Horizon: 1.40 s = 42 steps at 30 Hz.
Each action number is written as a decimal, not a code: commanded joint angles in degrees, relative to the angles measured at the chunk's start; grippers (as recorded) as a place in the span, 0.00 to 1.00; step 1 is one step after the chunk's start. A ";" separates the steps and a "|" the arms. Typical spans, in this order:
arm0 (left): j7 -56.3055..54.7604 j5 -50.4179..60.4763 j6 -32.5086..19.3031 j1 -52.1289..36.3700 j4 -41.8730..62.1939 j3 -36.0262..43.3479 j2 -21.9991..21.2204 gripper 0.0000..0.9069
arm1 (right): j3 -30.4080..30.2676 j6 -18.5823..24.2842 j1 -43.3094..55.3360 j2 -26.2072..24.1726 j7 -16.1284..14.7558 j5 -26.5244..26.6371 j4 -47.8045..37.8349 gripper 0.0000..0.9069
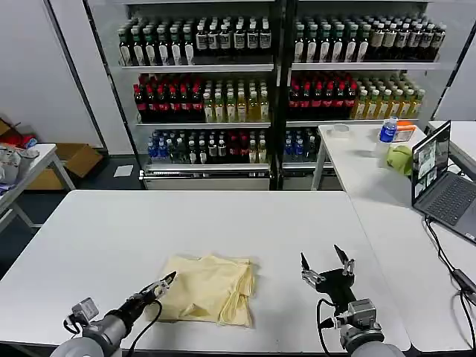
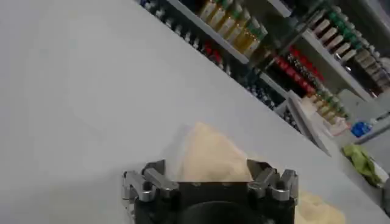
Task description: Fold and organize the clothes.
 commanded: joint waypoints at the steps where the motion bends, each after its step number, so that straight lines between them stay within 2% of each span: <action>1: 1.13 0.80 0.16 -3.27 3.31 2.93 -2.21 1.00 | 0.59 0.24 -0.65 -0.59 0.00 0.43 0.45 1.00; 10: 2.11 1.86 0.10 -5.55 6.50 3.46 -2.21 1.00 | 0.88 0.28 -0.23 -1.55 0.05 1.18 0.44 1.00; 11: 2.21 1.86 0.09 -5.58 6.69 3.43 -2.16 0.66 | 0.82 0.27 -0.11 -1.58 0.04 1.20 0.40 1.00; 12: 2.30 1.85 -0.03 -5.55 6.84 3.42 -2.14 0.44 | 0.74 0.26 0.02 -1.60 0.05 1.22 0.34 1.00; 13: 2.39 1.85 -0.25 -5.45 6.90 3.43 -2.14 0.11 | 0.68 0.25 0.17 -1.60 0.04 1.26 0.28 1.00; 14: 2.47 1.86 -0.43 -5.33 6.91 3.47 -2.16 0.03 | 0.64 0.21 0.34 -1.60 0.05 1.29 0.18 1.00; 15: 2.67 1.86 -0.56 -5.17 6.84 3.49 -2.20 0.01 | 0.60 0.19 0.44 -1.59 0.07 1.32 0.10 1.00; 30: 3.70 -0.50 -0.50 -3.80 5.86 1.96 -3.07 0.01 | 0.19 -0.04 1.67 -1.73 0.14 1.59 -0.87 1.00; 33: 3.63 -1.42 -0.53 -4.03 5.73 0.86 -3.68 0.01 | 0.03 -0.06 1.90 -1.77 0.17 1.63 -0.99 1.00; 38: 2.48 -4.46 -0.05 -3.92 3.71 -3.06 -7.12 0.00 | -0.02 -0.16 2.20 -1.54 0.22 1.70 -0.90 1.00; 42: 1.99 -5.91 0.11 -3.06 1.17 -6.60 -6.90 0.01 | 0.02 -0.13 2.28 -1.65 0.19 1.84 -0.82 1.00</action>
